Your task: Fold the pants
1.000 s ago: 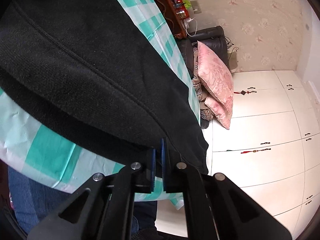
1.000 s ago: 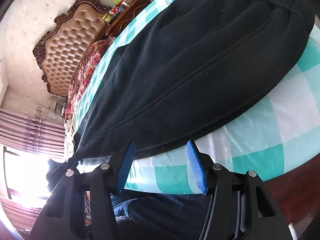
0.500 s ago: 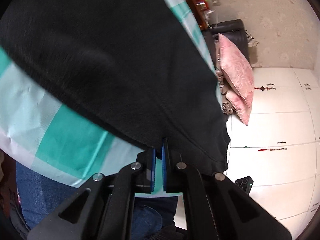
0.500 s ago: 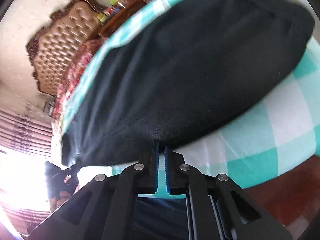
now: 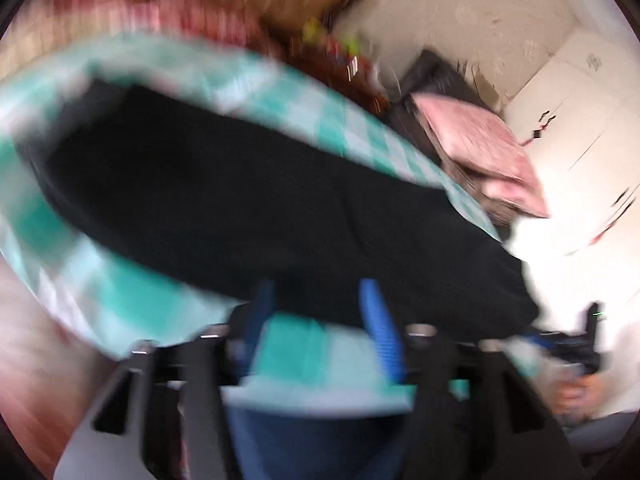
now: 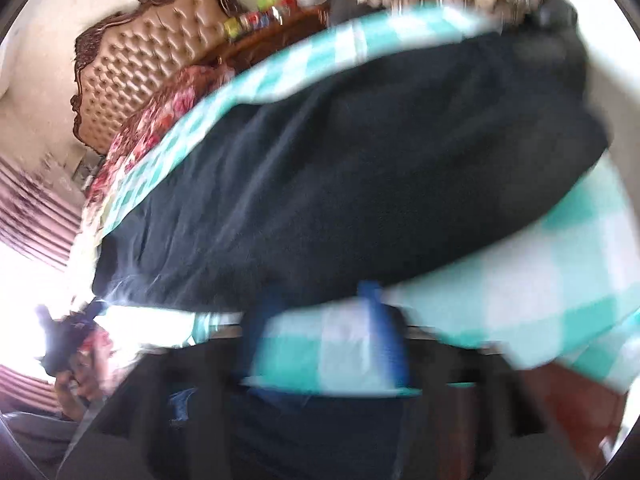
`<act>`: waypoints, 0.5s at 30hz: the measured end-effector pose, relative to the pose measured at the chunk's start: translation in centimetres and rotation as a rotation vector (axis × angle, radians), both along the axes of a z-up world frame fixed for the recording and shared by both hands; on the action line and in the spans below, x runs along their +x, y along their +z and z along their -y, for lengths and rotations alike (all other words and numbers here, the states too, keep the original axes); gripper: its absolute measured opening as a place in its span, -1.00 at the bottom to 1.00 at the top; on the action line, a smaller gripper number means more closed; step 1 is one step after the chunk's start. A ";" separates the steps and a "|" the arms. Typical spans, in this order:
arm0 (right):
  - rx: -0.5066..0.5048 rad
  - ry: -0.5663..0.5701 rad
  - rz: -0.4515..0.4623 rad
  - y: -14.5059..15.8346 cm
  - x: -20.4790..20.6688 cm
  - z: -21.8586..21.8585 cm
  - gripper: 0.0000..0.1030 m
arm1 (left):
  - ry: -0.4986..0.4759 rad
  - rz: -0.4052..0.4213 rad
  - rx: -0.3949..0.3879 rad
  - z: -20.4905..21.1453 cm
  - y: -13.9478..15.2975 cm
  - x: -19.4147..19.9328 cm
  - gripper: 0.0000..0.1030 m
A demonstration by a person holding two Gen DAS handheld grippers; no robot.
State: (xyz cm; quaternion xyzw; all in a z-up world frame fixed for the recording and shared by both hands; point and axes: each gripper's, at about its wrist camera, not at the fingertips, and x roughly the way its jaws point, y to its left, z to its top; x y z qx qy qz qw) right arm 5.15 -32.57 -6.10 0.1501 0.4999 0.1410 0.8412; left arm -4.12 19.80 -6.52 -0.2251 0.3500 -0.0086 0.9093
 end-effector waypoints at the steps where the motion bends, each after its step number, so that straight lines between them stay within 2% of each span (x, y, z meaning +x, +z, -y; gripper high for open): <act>1: -0.072 -0.023 0.059 0.8 0.2 -0.1 0.50 | 0.012 0.024 0.079 0.1 0.1 0.4 0.19; 3: -0.174 -0.031 0.124 1.4 0.6 -0.2 0.50 | 0.010 0.010 0.165 -0.3 -0.5 1.7 0.19; 4: -0.230 -0.044 0.162 1.7 1.0 -0.5 0.50 | 0.022 -0.010 0.172 -0.6 -0.9 2.3 0.19; 6: -0.284 -0.072 0.223 1.9 1.7 -0.4 0.60 | 0.063 -0.121 0.168 -2.2 -2.8 3.5 0.17; 7: -0.306 -0.091 0.242 1.9 2.2 -0.1 0.66 | 0.083 -0.156 0.163 -3.0 -3.4 3.6 -0.06; 9: -0.359 -0.126 0.268 1.5 2.9 0.6 0.66 | 0.087 -0.161 0.172 -3.7 -3.2 3.3 -0.12; 10: -0.401 -0.148 0.292 1.2 3.5 1.0 0.66 | 0.092 -0.177 0.206 -3.8 -3.1 3.3 -0.12; 12: -0.473 -0.187 0.308 0.4 4.3 2.0 0.66 | 0.138 -0.217 0.275 -4.4 -2.9 3.4 -0.14; 13: -0.518 -0.211 0.307 -0.3 5.0 2.6 0.66 | 0.152 -0.225 0.273 -4.8 -2.8 3.4 -0.24; 15: -0.576 -0.242 0.272 -1.6 5.5 4.0 0.65 | 0.174 -0.229 0.279 -5.0 -2.2 3.6 -0.31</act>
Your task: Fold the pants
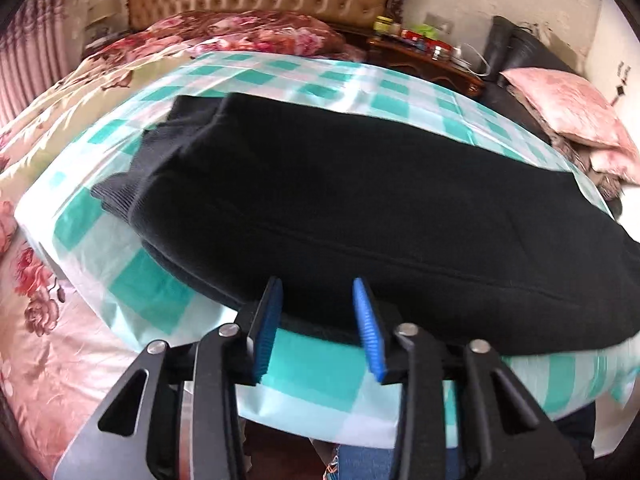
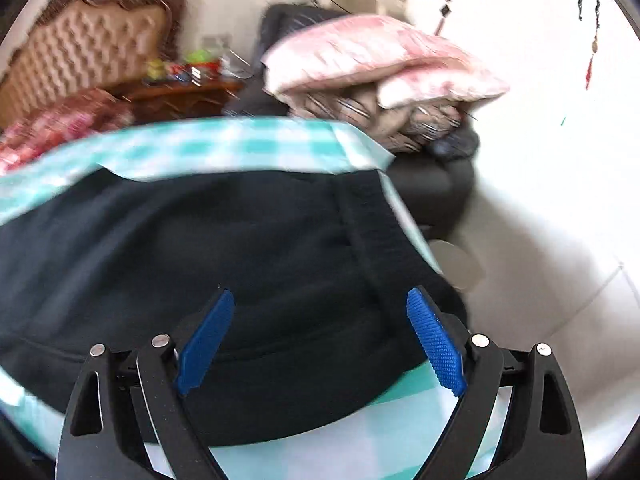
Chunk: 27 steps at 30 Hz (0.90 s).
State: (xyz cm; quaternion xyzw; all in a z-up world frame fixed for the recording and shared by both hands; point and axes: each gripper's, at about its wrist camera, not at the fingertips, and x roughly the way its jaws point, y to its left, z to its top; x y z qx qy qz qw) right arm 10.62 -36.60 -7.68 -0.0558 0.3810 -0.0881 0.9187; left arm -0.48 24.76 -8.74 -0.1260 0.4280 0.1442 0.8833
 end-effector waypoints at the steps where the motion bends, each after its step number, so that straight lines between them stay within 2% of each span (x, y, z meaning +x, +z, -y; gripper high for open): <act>1: -0.019 -0.030 -0.028 -0.8 0.2 0.8 0.63 | -0.001 0.005 0.011 0.2 0.3 0.3 -0.31; 2: -0.017 -0.063 -0.065 -1.8 0.5 1.8 0.65 | -0.010 0.012 0.031 0.5 0.7 0.8 -0.31; 4: 0.092 -0.084 -0.045 -2.4 0.1 3.6 0.67 | -0.027 0.019 0.074 1.4 1.2 1.3 -0.31; 5: 0.114 -0.086 -0.046 -2.5 -0.1 4.1 0.67 | -0.032 0.024 0.090 1.8 1.6 1.7 -0.31; 7: 0.124 -0.092 -0.034 -2.1 -0.5 4.7 0.67 | -0.052 0.040 0.093 2.9 2.2 2.7 -0.31; 9: 0.175 -0.133 0.005 -1.4 -1.3 6.1 0.67 | -0.081 0.063 0.092 4.2 2.9 3.5 -0.31; 12: 0.384 -0.226 0.060 -0.5 -2.5 11.0 0.67 | -0.134 0.092 0.098 6.5 3.6 4.7 -0.31; 16: 0.631 -0.300 0.065 -0.9 -2.8 16.6 0.62 | -0.178 0.097 0.075 8.7 3.4 6.2 -0.31; 18: 0.639 -0.272 0.063 -0.4 -2.4 17.0 0.58 | -0.188 0.093 0.063 9.6 3.1 6.6 -0.31; 22: 0.556 -0.135 0.055 1.2 0.2 15.0 0.58 | -0.212 0.079 0.047 10.8 2.3 7.1 -0.31; 25: 0.533 -0.066 -0.003 1.7 3.8 14.2 0.58 | -0.220 0.077 0.040 11.3 2.2 7.1 -0.28; 27: 0.558 -0.018 -0.049 1.8 5.6 13.8 0.58 | -0.219 0.077 0.037 11.5 2.1 7.0 -0.28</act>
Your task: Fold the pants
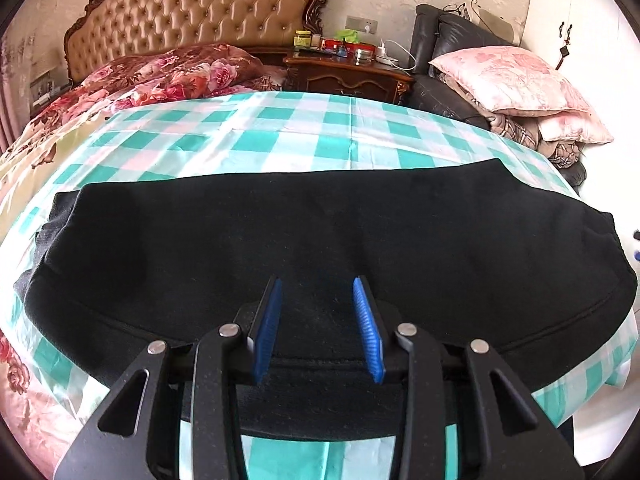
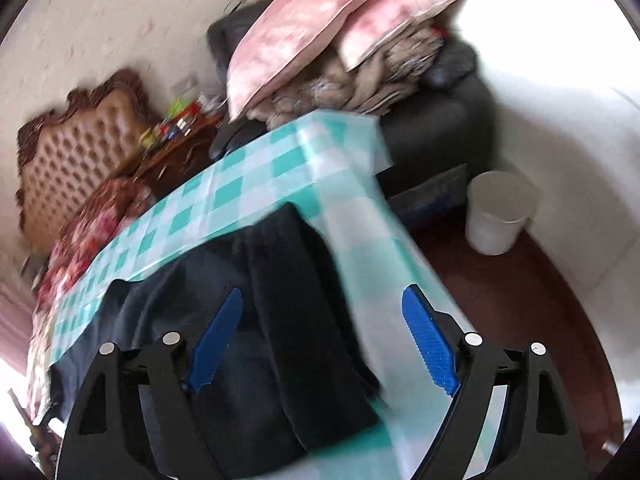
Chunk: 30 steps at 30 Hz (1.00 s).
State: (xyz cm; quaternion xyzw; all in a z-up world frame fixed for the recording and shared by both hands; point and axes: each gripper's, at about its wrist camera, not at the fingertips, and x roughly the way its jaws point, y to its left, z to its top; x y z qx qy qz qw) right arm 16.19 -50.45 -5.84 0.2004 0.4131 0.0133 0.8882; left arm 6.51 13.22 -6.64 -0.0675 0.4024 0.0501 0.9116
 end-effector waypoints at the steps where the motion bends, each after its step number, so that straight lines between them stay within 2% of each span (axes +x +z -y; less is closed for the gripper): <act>1: 0.017 0.054 -0.026 -0.1 1.8 -0.4 0.58 | 0.004 -0.002 -0.005 0.0 -0.1 -0.1 -0.28; 2: 0.016 0.077 -0.044 -0.2 2.7 -0.5 0.56 | 0.007 -0.004 -0.010 -0.1 -0.3 -0.1 -0.28; 4: -0.053 0.081 -0.095 -0.7 5.4 -0.9 0.56 | 0.012 -0.010 -0.019 -0.3 -0.6 -0.3 -0.28; 5: -0.050 0.097 -0.130 -1.3 6.4 -1.0 0.46 | 0.015 -0.013 -0.025 -0.4 -0.7 -0.3 -0.28; 6: -0.035 0.104 -0.161 -1.8 7.1 -1.1 0.17 | 0.017 -0.015 -0.031 -0.5 -0.8 -0.3 -0.28; 7: -0.014 0.125 -0.202 -2.3 7.8 -1.4 -0.42 | 0.020 -0.014 -0.034 -0.6 -0.8 -0.4 -0.28; 8: -0.018 0.129 -0.224 -2.3 8.1 -1.7 -0.61 | 0.024 -0.012 -0.033 -0.7 -0.7 -0.4 -0.28; 10: -0.086 0.120 -0.205 -1.1 8.4 -2.3 -0.84 | 0.033 -0.008 -0.041 -1.1 -0.7 -0.5 -0.28; 13: -0.032 0.112 -0.089 1.9 8.6 -1.6 -0.97 | 0.039 -0.006 -0.048 -1.3 -0.7 -0.4 -0.28; 15: -0.035 0.102 -0.049 2.3 8.8 -1.2 -0.97 | 0.035 -0.004 -0.051 -1.1 -0.7 -0.5 -0.28; 17: -0.106 0.093 -0.111 0.3 9.7 -1.2 -0.97 | 0.030 -0.001 -0.054 -1.0 -0.6 -0.6 -0.28; 19: -0.130 0.070 -0.164 -1.5 9.8 -0.7 -0.96 | 0.027 0.005 -0.054 -1.0 -0.5 -0.9 -0.28; 21: -0.041 0.024 -0.097 -0.9 7.4 0.9 -0.84 | 0.029 0.013 -0.050 -1.2 -0.3 -1.2 -0.27; 22: 0.000 0.001 -0.071 -0.4 5.9 1.7 -0.71 | 0.033 0.014 -0.052 -1.5 -0.2 -1.3 -0.23; 24: 0.004 -0.026 -0.067 0.0 3.5 2.2 -0.23 | 0.046 0.016 -0.056 -1.9 -0.2 -1.3 -0.21; 25: -0.004 -0.014 -0.065 0.1 2.2 2.0 0.24 | 0.052 0.016 -0.061 -2.1 -0.2 -1.2 -0.21; 26: -0.004 0.017 -0.066 -0.1 1.5 1.6 0.39 | 0.058 0.013 -0.070 -2.2 -0.3 -1.1 -0.21; 27: -0.007 0.061 -0.075 -0.3 0.9 1.0 0.39 | 0.061 0.009 -0.083 -2.3 -0.4 -1.0 -0.21; 30: -0.034 0.098 -0.085 -0.7 1.0 0.1 0.39 | 0.057 0.001 -0.106 -2.0 -0.7 -0.8 -0.21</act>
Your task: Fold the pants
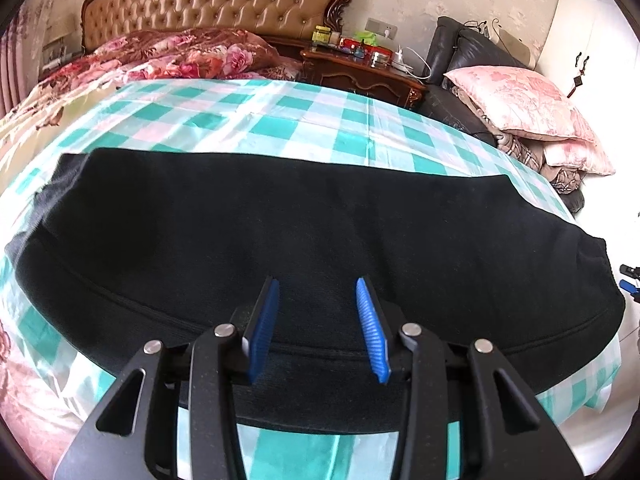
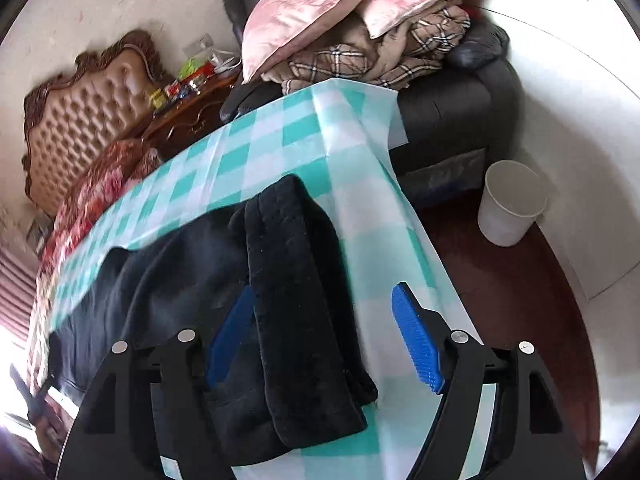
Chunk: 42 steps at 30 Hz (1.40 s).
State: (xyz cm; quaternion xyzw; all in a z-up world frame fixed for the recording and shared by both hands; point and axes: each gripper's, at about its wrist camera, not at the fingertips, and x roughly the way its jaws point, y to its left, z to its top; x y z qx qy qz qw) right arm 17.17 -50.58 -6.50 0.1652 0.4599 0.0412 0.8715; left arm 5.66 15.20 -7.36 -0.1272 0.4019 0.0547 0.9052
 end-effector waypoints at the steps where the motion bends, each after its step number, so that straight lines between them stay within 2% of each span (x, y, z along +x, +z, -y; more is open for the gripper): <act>1: -0.001 0.003 -0.003 -0.1 0.5 -0.1 0.39 | -0.006 0.001 0.000 0.2 0.0 0.0 -0.21; 4: 0.019 0.027 -0.026 -0.4 3.7 -0.4 0.37 | -0.016 0.007 0.016 0.7 0.0 -0.3 -0.17; 6: -0.001 0.038 -0.050 -0.6 5.5 -0.9 0.13 | -0.002 0.008 0.014 0.3 0.0 -0.5 -0.16; 7: -0.008 0.059 -0.071 -0.8 6.5 -1.4 -0.33 | 0.008 0.009 0.012 0.0 0.0 -0.6 -0.16; 8: 0.004 0.091 -0.109 -1.3 7.6 -2.1 -0.63 | 0.019 0.008 0.011 -0.3 -0.1 -0.7 -0.16; 10: -0.074 0.087 -0.138 -1.4 8.8 -2.7 -0.87 | 0.032 0.002 0.007 -0.8 -0.3 -0.8 -0.15; 15: -0.046 0.085 -0.014 2.0 9.0 -2.3 -0.92 | 0.041 -0.014 -0.005 -1.1 -1.0 -0.7 -0.15; 18: -0.154 0.098 -0.071 -0.3 9.6 -2.8 -0.92 | 0.034 -0.012 -0.011 -0.9 -1.3 -0.7 -0.15; 20: -0.150 0.092 -0.104 -2.4 9.8 -2.6 -1.00 | 0.030 -0.010 -0.011 -0.8 -1.2 -0.9 -0.15; 22: -0.152 0.056 -0.104 -3.5 9.5 -2.0 -1.00 | 0.032 -0.008 -0.008 -0.9 -1.2 -1.1 -0.15; 24: -0.115 -0.012 -0.095 -3.9 8.8 -0.5 -1.00 | 0.039 -0.009 -0.010 -1.2 -1.1 -1.1 -0.15; 26: -0.129 -0.095 -0.080 -3.2 7.6 0.6 -0.89 | 0.048 -0.002 -0.010 -1.5 -0.9 -1.1 -0.15; 28: -0.127 -0.181 0.002 -0.8 5.3 1.6 -0.81 | 0.050 0.003 -0.004 -1.7 -0.7 -0.9 -0.15; 30: -0.197 -0.205 0.067 1.2 4.0 0.5 -0.80 | 0.040 0.007 0.005 -1.5 -0.5 -0.3 -0.15; 33: -0.285 -0.057 0.151 3.4 3.2 -5.1 -0.63 | -0.012 0.035 0.048 -0.2 0.3 1.3 -0.15; 34: -0.306 0.012 0.163 3.5 3.4 -7.5 -0.35 | -0.030 0.045 0.070 0.3 0.5 2.0 -0.15; 35: -0.314 0.064 0.170 3.4 3.7 -9.3 0.18 | -0.040 0.050 0.080 0.6 0.6 2.5 -0.15; 36: -0.323 0.135 0.186 3.0 4.0 -11.7 0.37 | -0.051 0.053 0.085 0.9 0.7 3.3 -0.15; 39: -0.376 0.248 0.189 1.3 5.8 -16.3 0.42 | -0.056 0.043 0.071 1.0 0.6 5.1 -0.15; 40: -0.393 0.256 0.173 0.7 6.4 -16.9 0.42 | -0.057 0.039 0.067 0.9 0.5 5.3 -0.15; 42: -0.531 0.186 0.071 -2.0 8.6 -17.2 0.42 | -0.058 0.029 0.071 0.6 0.2 5.4 -0.13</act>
